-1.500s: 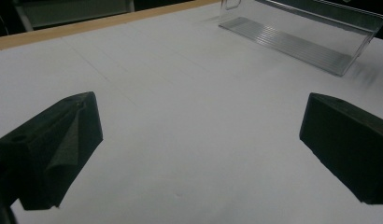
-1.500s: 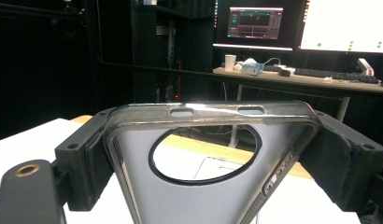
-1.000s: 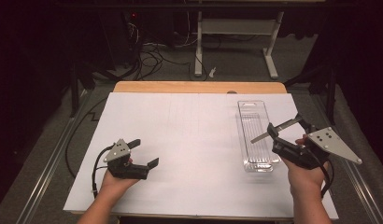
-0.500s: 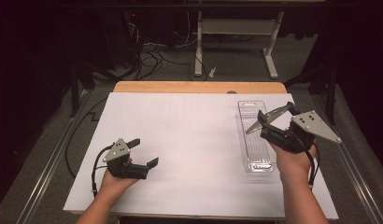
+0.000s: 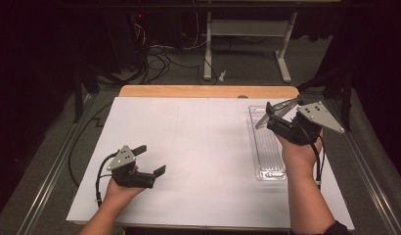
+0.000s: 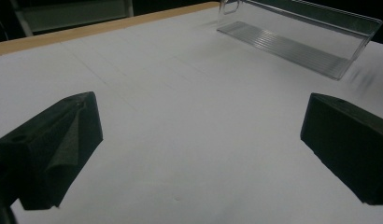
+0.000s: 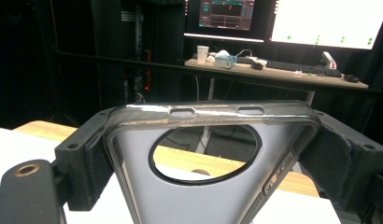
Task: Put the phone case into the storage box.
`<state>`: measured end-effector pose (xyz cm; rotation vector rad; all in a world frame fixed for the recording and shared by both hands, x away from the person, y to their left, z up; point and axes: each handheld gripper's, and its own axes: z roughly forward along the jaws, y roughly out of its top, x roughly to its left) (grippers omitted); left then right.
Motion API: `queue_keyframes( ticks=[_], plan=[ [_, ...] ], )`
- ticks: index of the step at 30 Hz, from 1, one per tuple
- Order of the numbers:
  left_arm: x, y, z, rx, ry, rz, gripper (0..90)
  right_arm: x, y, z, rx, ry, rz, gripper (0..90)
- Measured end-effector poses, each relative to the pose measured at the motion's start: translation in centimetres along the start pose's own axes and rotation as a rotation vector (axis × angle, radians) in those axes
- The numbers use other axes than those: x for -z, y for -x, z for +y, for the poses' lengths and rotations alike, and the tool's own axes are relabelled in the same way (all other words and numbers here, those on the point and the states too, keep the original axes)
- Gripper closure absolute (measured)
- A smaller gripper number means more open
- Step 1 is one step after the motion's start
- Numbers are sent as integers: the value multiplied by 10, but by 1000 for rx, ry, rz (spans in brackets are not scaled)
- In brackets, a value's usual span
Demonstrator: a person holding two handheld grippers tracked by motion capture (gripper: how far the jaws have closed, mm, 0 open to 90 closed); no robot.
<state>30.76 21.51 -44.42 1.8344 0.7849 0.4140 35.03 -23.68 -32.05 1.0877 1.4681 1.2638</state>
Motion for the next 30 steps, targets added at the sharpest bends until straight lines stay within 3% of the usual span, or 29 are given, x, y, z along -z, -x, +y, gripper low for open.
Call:
queue_keyframes(
  ticks=[8, 30],
  plan=[
    [0, 0, 0, 1, 0, -2, 3, -11, 1, 3, -9, 3, -38, 131],
    [4, -4, 0, 24, 23, -1, 2, -52, -2, 0, -10, -63, -100, 131]
  ],
)
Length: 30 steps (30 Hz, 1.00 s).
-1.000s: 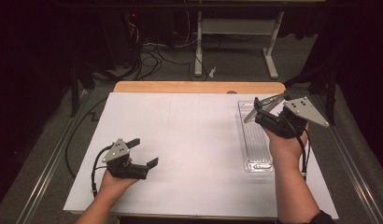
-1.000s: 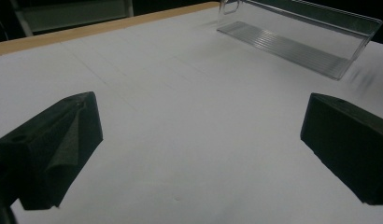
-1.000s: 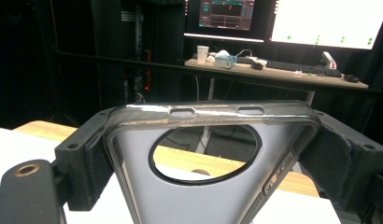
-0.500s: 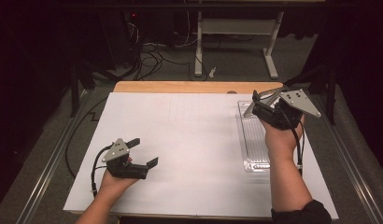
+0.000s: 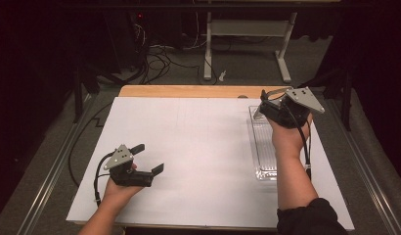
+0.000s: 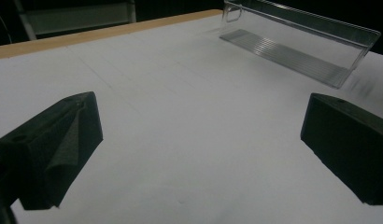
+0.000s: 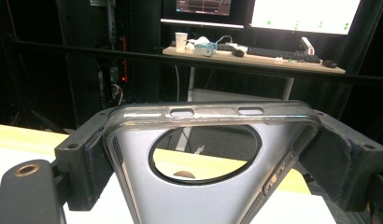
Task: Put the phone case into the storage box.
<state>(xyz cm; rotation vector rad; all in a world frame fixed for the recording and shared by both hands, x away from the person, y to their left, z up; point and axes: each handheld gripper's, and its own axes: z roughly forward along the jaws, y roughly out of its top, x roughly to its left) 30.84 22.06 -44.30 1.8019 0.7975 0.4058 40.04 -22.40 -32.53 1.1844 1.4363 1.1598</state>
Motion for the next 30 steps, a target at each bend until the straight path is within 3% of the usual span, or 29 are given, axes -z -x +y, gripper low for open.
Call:
queue_keyframes(
  ticks=[30],
  plan=[
    [2, -1, 0, 4, 8, -10, 2, -44, -3, -12, -26, -87, -92, 131]
  ],
)
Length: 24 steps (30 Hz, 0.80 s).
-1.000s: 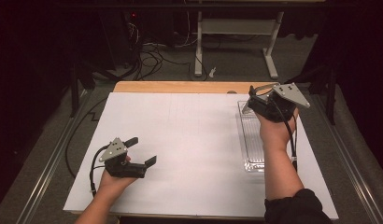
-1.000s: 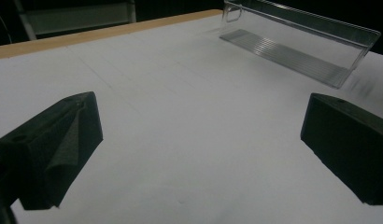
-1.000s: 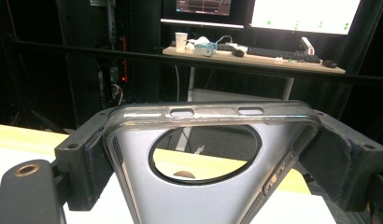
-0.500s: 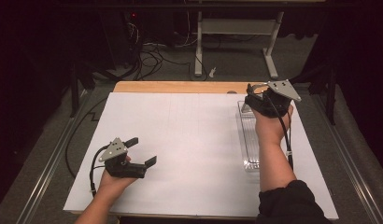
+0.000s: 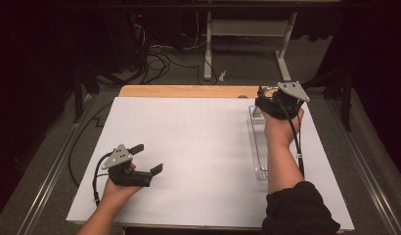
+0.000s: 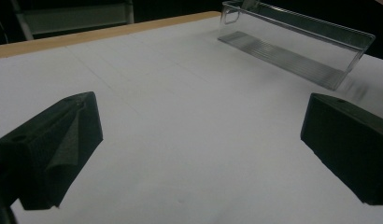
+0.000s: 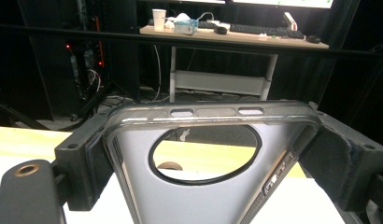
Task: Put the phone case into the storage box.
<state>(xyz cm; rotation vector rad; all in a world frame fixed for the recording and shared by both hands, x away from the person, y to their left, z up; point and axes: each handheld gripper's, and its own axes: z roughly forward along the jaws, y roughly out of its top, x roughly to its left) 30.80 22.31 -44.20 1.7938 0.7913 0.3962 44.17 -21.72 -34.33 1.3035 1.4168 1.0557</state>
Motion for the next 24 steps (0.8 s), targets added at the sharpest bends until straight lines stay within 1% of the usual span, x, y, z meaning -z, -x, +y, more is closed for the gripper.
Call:
queue_keyframes(
  ticks=[7, 15, 24],
  plan=[
    [1, 0, 1, -3, 1, 5, 2, -9, -3, -5, -11, -24, -18, 130],
    [2, 0, 1, 1, 8, 5, 2, -18, -5, -11, 11, -57, -35, 130],
    [3, 0, 0, 4, 9, 6, 3, -29, -6, -20, 3, -91, -56, 130]
  ],
)
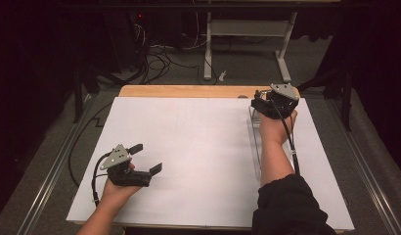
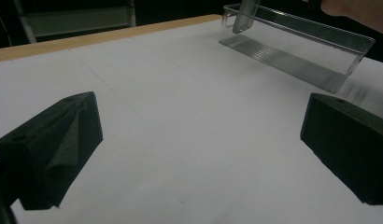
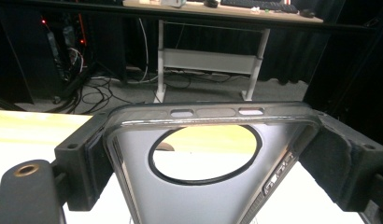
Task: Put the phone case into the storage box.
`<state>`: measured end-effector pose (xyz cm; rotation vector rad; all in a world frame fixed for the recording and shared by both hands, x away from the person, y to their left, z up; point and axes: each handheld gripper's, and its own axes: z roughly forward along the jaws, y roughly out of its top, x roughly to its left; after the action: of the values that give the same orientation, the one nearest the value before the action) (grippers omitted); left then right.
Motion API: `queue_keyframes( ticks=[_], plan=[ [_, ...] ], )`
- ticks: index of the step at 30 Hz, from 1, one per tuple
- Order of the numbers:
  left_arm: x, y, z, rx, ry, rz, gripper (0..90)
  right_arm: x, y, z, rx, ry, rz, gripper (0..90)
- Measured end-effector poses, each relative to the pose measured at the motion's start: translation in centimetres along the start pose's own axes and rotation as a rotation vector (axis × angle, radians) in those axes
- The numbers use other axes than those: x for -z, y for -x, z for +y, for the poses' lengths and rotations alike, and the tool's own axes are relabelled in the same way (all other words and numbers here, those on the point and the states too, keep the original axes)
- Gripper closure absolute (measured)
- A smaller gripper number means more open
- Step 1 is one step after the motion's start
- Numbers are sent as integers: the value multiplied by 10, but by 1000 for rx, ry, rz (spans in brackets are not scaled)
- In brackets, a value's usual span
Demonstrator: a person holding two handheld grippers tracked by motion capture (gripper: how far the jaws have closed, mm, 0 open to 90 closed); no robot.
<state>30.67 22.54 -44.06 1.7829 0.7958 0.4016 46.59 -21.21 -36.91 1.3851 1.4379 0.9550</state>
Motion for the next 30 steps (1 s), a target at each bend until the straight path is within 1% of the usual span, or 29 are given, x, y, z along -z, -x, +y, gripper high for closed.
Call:
queue_keyframes(
  ticks=[3, 8, 13, 16, 27, 30],
  plan=[
    [1, 0, 0, 1, 2, 0, 4, -4, 0, -2, -7, -4, -4, 130],
    [1, 0, 0, 3, 1, -2, 5, -8, -3, -5, -19, -3, -28, 130],
    [1, 0, -1, 1, -2, -2, 5, -12, -5, -6, -8, -1, -33, 129],
    [2, 0, -1, 2, 0, -1, 6, -15, -3, -9, -12, -20, -46, 129],
    [1, 0, -1, -1, -6, -4, 7, -22, -4, -10, -14, -27, -48, 129],
    [1, 0, -1, -2, -6, -4, 7, -25, -6, -10, -6, -29, -51, 129]
  ],
)
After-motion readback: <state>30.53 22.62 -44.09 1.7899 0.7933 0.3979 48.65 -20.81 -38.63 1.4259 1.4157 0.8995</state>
